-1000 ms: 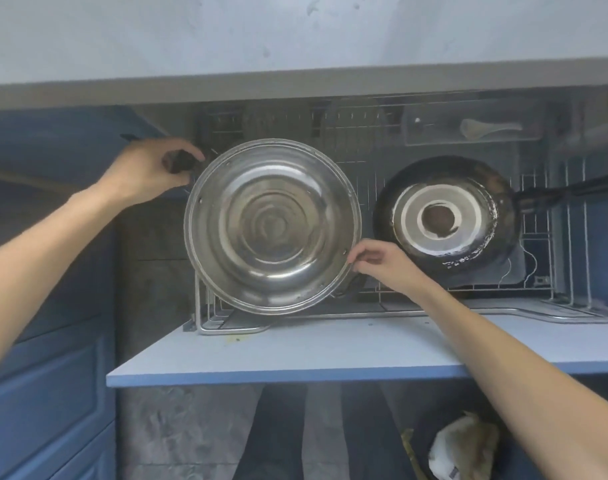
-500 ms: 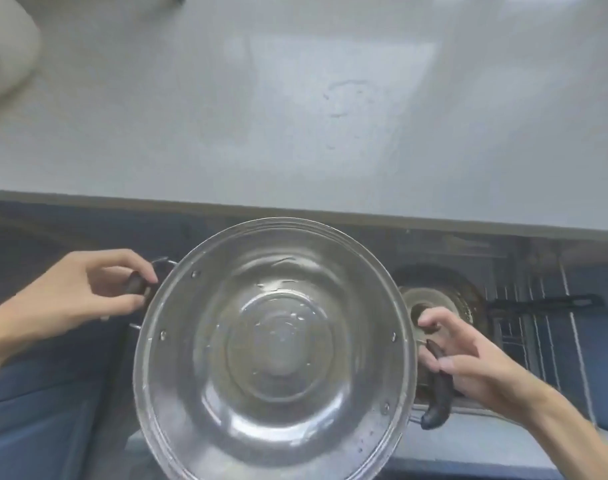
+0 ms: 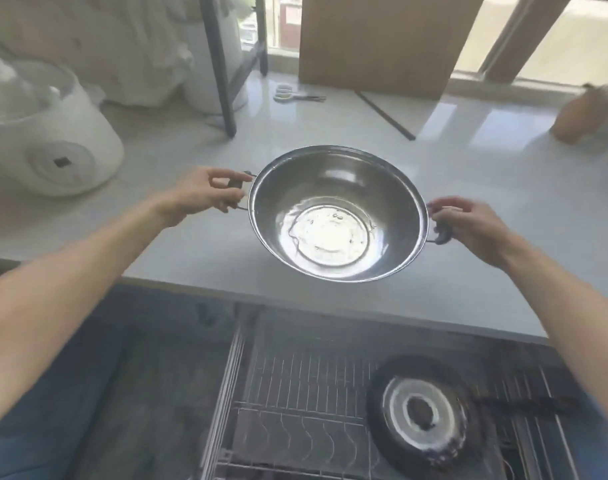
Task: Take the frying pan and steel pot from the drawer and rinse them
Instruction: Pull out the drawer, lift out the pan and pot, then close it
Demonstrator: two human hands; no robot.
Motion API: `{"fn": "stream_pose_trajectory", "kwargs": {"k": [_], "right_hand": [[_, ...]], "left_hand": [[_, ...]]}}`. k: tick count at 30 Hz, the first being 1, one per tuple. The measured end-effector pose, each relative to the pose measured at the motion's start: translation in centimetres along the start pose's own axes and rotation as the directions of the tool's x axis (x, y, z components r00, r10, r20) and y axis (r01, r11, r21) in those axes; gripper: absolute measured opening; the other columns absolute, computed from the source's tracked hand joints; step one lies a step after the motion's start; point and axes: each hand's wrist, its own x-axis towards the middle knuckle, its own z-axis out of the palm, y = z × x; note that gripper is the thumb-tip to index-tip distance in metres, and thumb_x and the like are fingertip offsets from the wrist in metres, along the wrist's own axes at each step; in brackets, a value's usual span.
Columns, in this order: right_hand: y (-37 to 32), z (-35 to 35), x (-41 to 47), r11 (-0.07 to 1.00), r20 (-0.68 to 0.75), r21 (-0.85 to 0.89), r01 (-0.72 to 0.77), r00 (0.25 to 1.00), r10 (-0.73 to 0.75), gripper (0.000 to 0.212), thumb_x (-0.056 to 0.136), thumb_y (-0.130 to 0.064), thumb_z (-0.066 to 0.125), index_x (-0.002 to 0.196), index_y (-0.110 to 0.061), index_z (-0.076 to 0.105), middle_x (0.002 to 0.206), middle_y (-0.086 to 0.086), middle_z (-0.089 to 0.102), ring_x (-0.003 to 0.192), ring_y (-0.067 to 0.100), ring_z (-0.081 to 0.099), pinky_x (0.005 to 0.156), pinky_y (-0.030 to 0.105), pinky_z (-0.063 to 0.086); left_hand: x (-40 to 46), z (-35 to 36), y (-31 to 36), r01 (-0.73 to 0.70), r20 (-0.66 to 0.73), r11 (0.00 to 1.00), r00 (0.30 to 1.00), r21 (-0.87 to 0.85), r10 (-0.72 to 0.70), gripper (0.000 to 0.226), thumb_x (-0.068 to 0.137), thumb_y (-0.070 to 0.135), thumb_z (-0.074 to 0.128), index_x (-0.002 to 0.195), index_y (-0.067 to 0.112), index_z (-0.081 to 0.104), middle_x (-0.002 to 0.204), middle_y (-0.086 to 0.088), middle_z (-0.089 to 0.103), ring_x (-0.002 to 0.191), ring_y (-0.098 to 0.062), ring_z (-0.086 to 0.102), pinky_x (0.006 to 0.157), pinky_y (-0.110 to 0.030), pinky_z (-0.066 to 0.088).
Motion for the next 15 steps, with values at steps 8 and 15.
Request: {"fn": "stream_pose_trajectory", "kwargs": {"k": [8,15], "right_hand": [[3.0,1.4,4.3,0.991,-0.091,-0.130,0.015,0.996,-0.027,0.025,0.080,0.006,0.051,0.096,-0.002,0.068,0.071,0.014,0.060,0.045,0.013,0.056,0.055,0.017,0.051],[3.9,1.1,3.6,0.995,-0.041,-0.089,0.038,0.998,-0.042,0.024,0.086,-0.008,0.061,0.109,-0.014,0.065,0.078,0.002,0.061,0.063,0.013,0.060,0.067,0.019,0.052]], "left_hand": [[5.0,0.8,-3.6,-0.018,-0.052,0.994,0.998,0.112,0.024,0.024,0.086,0.013,0.066,0.105,0.029,0.066,0.077,0.002,0.065,0.058,-0.005,0.059,0.058,-0.012,0.049],[4.9,2.2,-4.7,-0.057,-0.147,0.975,0.985,0.217,0.091,0.024,0.091,0.024,0.059,0.108,0.041,0.062,0.103,-0.002,0.066,0.089,-0.017,0.063,0.084,-0.028,0.047]]}}
